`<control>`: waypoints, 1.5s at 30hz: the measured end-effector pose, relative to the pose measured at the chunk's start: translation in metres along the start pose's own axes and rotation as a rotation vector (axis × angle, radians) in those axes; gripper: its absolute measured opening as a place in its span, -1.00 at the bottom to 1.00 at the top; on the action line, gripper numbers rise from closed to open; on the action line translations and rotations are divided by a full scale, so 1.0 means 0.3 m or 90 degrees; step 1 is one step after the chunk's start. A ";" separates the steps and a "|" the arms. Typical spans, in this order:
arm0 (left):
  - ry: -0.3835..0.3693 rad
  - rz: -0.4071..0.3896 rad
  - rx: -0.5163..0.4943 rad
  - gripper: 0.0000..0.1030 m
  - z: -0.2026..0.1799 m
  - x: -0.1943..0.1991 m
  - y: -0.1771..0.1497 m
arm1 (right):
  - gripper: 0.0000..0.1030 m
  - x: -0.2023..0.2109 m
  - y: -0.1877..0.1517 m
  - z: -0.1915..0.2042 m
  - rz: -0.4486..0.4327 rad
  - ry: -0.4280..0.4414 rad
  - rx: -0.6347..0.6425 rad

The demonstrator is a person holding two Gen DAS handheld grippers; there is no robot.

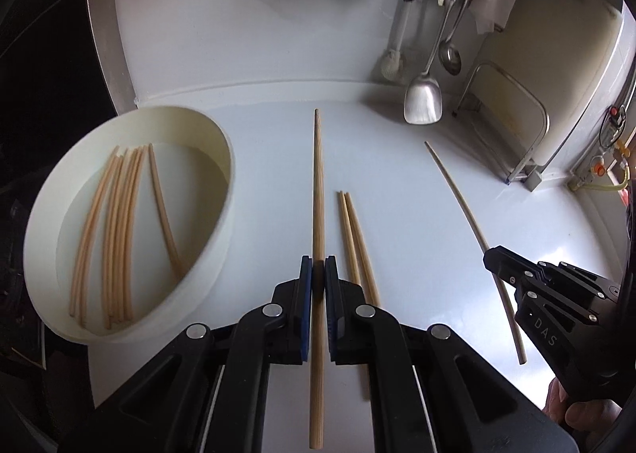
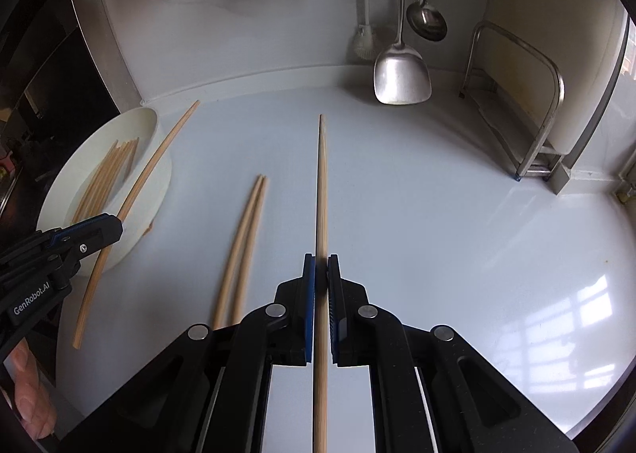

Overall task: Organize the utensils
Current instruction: 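Carry both held chopsticks over the white basin and open both tools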

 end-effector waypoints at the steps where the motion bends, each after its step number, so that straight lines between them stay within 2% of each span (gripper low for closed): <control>1: 0.001 -0.008 0.003 -0.86 0.022 0.022 0.016 | -0.88 0.015 0.020 0.019 -0.006 0.003 0.003; 6: 0.028 -0.039 0.029 -0.86 0.172 0.095 0.087 | -0.88 0.049 0.137 0.154 -0.037 0.031 0.025; 13: 0.093 -0.035 0.059 -0.86 0.443 0.124 0.108 | -0.88 0.004 0.260 0.432 -0.056 0.097 0.072; 18: 0.124 -0.003 0.082 -0.86 0.626 0.087 0.095 | -0.88 -0.089 0.285 0.609 -0.018 0.145 0.069; 22: 0.129 0.019 0.091 -0.86 0.715 0.034 0.089 | -0.88 -0.167 0.292 0.724 0.015 0.157 0.086; 29: 0.097 0.057 0.090 -0.86 0.755 -0.082 0.088 | -0.88 -0.295 0.286 0.851 0.088 0.158 0.102; 36: 0.083 0.098 0.091 -0.86 0.787 -0.158 0.060 | -0.88 -0.404 0.260 0.884 0.148 0.144 0.090; 45: 0.086 0.123 0.089 -0.85 0.823 -0.210 0.054 | -0.88 -0.457 0.261 0.900 0.168 0.152 0.076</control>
Point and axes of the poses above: each gripper's, at about its wrist camera, not at the fingertips, and x roughly against the way its jaws point, z to its left, y to its top, the point moved 4 cm from there along -x, roughly the way its jaws point, and after that the axes turned 2 degrees about -z, right-handed, at the moved point
